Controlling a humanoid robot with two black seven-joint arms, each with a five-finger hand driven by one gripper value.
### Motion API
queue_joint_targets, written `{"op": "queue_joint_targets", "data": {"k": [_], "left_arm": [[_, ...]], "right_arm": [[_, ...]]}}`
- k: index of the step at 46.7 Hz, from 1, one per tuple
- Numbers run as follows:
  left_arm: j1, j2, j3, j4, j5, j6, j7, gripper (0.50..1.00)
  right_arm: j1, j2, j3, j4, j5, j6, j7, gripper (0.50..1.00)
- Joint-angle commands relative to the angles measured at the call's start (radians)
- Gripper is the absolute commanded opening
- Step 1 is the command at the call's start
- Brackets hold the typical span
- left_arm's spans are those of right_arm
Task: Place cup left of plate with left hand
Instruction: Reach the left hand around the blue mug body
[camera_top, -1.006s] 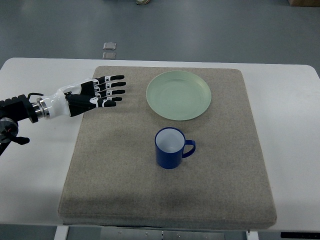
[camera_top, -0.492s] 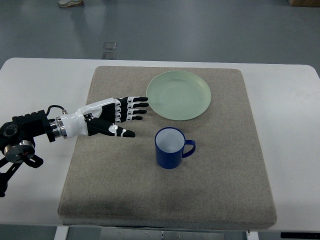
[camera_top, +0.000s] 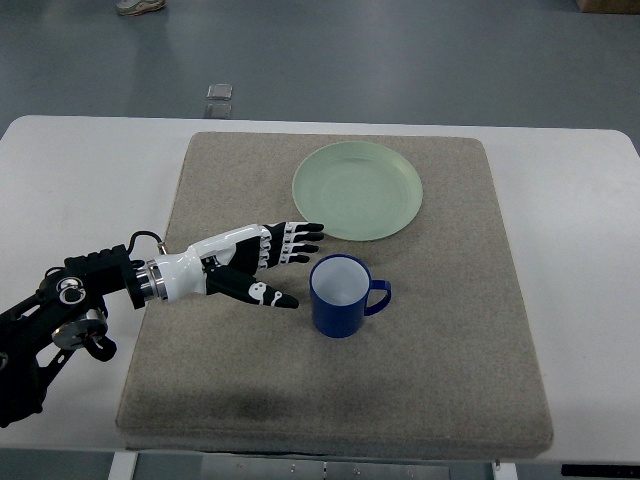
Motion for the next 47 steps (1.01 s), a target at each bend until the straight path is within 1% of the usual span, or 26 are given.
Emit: {"op": "queue_joint_targets", "data": {"k": [1,6,34,47], "left_arm": [[-0.001,-0.009,0.002,0.006,0.0,0.0,-0.006,0.996],[-0.003,-0.032,0.002,0.006,0.0,0.0,-0.006,0.996],[-0.013,-0.052,0.007,-0.003,0.003,0.0,-0.012,0.996],[-0.013,-0.055,0.05,-0.003,0.004,0.0,-0.01,0.996]], "right_arm": [[0.0,0.0,0.0,0.0,0.0,0.0,0.0,0.932],[0.0,0.0,0.0,0.0,0.0,0.0,0.0,0.932],[0.0,0.0,0.0,0.0,0.0,0.0,0.0,0.932],[0.0,0.0,0.0,0.0,0.0,0.0,0.0,0.932]]}}
